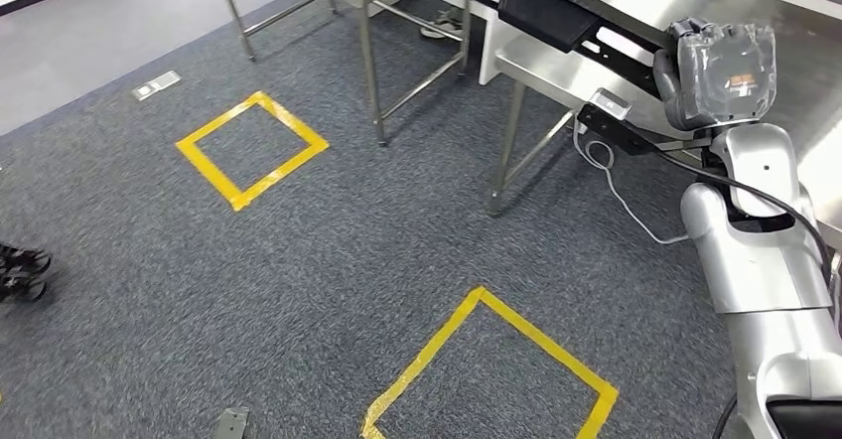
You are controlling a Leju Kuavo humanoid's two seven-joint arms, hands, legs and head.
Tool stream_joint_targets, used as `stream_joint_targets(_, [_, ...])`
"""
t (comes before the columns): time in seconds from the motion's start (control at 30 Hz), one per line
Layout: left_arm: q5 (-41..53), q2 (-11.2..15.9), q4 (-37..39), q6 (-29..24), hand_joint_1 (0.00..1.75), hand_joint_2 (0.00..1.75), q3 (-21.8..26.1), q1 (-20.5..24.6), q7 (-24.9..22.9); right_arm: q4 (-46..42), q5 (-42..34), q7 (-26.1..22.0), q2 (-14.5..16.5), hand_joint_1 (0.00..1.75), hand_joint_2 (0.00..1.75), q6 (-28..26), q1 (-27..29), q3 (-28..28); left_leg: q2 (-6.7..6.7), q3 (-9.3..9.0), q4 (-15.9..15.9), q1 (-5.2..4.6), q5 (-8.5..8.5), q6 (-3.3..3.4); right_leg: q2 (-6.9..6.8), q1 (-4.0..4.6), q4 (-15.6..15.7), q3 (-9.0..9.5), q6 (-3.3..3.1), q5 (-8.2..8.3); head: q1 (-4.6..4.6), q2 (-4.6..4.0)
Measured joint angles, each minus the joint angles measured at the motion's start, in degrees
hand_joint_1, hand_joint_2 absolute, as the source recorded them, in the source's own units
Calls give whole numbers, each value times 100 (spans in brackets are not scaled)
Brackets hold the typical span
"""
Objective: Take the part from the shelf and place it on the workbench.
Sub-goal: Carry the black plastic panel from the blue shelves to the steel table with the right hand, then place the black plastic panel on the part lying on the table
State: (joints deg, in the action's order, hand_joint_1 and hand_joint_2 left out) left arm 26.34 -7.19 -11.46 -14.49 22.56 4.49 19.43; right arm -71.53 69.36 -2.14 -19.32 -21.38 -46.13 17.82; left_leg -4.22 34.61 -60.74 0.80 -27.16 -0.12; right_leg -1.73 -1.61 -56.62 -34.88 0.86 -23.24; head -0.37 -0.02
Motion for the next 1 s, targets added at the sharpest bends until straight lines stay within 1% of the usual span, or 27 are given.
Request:
stream_joint_targets(0.03, [0,1,1,0,0,175,0,-9,0,0,2,-1,9,175,175,0,-3,3,200,119,-296,21,-185,-18,73,-12,1,2,-46,11,-10,0])
stream_joint_targets(0.07, [0,0,1,0,0,175,0,-22,0,1,3,-1,24,175,175,0,-5,8,330,275,-669,28,-388,-25,152,7,-1,0,-85,19,-14,0])
stream_joint_targets(0.1, [0,-1,2,0,0,175,0,-36,0,3,4,-1,42,175,175,0,-5,12,389,439,-1035,30,-542,-32,242,28,-3,-2,-106,24,-17,0])
stream_joint_targets(0.13, [0,-1,3,0,0,175,0,-44,0,5,4,-1,59,175,175,0,-5,15,410,559,-1278,32,-601,-34,338,48,-8,-4,-115,29,-18,0])
stream_joint_targets(0.17, [0,-1,4,0,0,175,0,-45,0,8,4,-1,72,175,175,0,-5,16,418,599,-1331,34,-547,-26,437,67,-17,-5,-123,33,-18,0])
stream_joint_targets(0.2, [0,-1,4,0,0,175,0,-42,0,9,4,-1,78,175,175,0,-6,17,432,543,-1169,33,-386,-4,533,82,-27,-5,-127,36,-18,0])
stream_joint_targets(0.23, [1,0,4,0,0,175,0,-39,0,10,4,-1,82,175,175,1,-7,17,492,402,-824,33,-157,32,622,93,-36,-5,-128,38,-18,0])
stream_joint_targets(0.3, [4,21,3,0,0,175,1,-40,0,13,3,-1,85,175,175,11,-16,17,799,99,-128,42,156,146,771,94,-43,-22,-112,48,1,0])
stream_joint_targets(0.33, [7,32,3,0,0,175,1,-42,0,17,2,-1,86,175,175,19,-18,16,920,6,75,30,213,194,835,74,-44,-43,-92,61,-11,0])
stream_joint_targets(0.37, [9,41,3,-1,0,175,1,-45,0,21,1,-1,86,175,175,29,-16,16,979,-30,155,15,204,231,905,46,-36,-66,-61,80,-20,0])
stream_joint_targets(0.4, [11,39,2,-2,0,175,0,-46,1,25,-1,-1,83,175,175,36,-16,15,921,-49,202,-10,220,255,984,31,-10,-86,-18,108,-40,0])
stream_joint_targets(0.43, [13,34,2,-3,0,175,1,-39,1,24,-2,-1,71,175,175,39,-7,10,833,-87,291,6,258,280,1028,34,16,-100,21,136,-61,0])
stream_joint_targets(0.47, [15,31,1,-3,0,175,1,-28,3,22,-2,-2,55,175,175,42,-10,5,753,-134,404,21,310,302,964,58,9,-136,46,134,-55,0])
stream_joint_targets(0.5, [17,26,0,-3,0,175,2,-17,7,21,-2,-3,37,175,175,44,-32,2,667,-179,519,39,372,322,817,91,-104,-215,50,73,-33,0])
stream_joint_targets(0.57, [24,21,-1,1,0,175,2,-8,14,26,-4,-5,15,175,175,54,-74,4,493,-226,649,41,444,326,427,96,-696,-524,24,-198,11,0])
stream_joint_targets(0.6, [26,17,0,3,0,175,2,-11,15,31,-5,-4,15,175,175,62,-79,8,403,-220,655,40,451,323,323,70,-1075,-702,31,-343,27,0])
stream_joint_targets(0.63, [27,14,1,5,0,175,2,-14,15,36,-8,-4,15,175,175,71,-66,10,315,-217,652,43,446,312,273,33,-1351,-830,66,-423,27,0])
stream_joint_targets(0.67, [27,9,1,7,0,175,2,-16,15,42,-8,-3,14,175,175,80,-48,10,229,-215,646,55,440,290,239,-11,-1431,-861,130,-426,23,0])
stream_joint_targets(0.7, [26,4,1,7,0,175,2,-15,15,49,-7,-3,9,175,175,90,-38,10,149,-210,629,76,427,254,195,-56,-1276,-767,219,-346,27,0])
stream_joint_targets(0.73, [26,0,1,8,0,175,2,-15,15,55,-6,-3,4,175,175,96,-39,10,70,-203,592,105,404,201,112,-105,-907,-556,322,-207,27,0])
stream_joint_targets(0.77, [26,2,-1,8,0,175,3,-13,15,58,-5,-4,2,175,175,98,-39,10,-5,-191,534,115,368,133,-23,-137,-520,-338,405,-97,27,0])
stream_joint_targets(0.8, [27,10,-2,7,0,175,3,-11,16,59,-5,-7,1,175,175,98,-43,12,-68,-173,463,119,322,65,-145,-141,-213,-158,450,-14,42,0])
stream_joint_targets(0.83, [29,20,-3,7,0,175,3,-9,19,60,-5,-6,3,175,175,98,-44,11,-120,-162,400,104,276,5,-215,-140,-57,-64,431,14,41,0])
stream_joint_targets(0.87, [32,27,-4,7,0,175,3,-6,21,60,-5,-4,2,175,175,99,-37,10,-168,-161,356,85,236,-40,-226,-131,-55,-62,374,-5,30,0])
stream_joint_targets(0.93, [35,26,-4,5,0,175,3,-3,27,61,-6,1,-2,175,175,100,-26,7,-247,-173,314,104,184,-91,-64,-135,-120,-105,230,-18,-10,0])
stream_joint_targets(0.97, [35,25,-4,5,0,175,3,-1,28,61,-6,1,-5,175,175,101,-26,7,-198,-168,267,137,130,-110,8,-136,-135,-119,180,-15,-29,0])
stream_joint_targets(1.0, [35,25,-4,5,0,175,3,0,28,61,-7,-2,-6,175,175,100,-33,8,-86,-128,147,162,26,-119,82,-129,-144,-129,139,-9,-34,0])
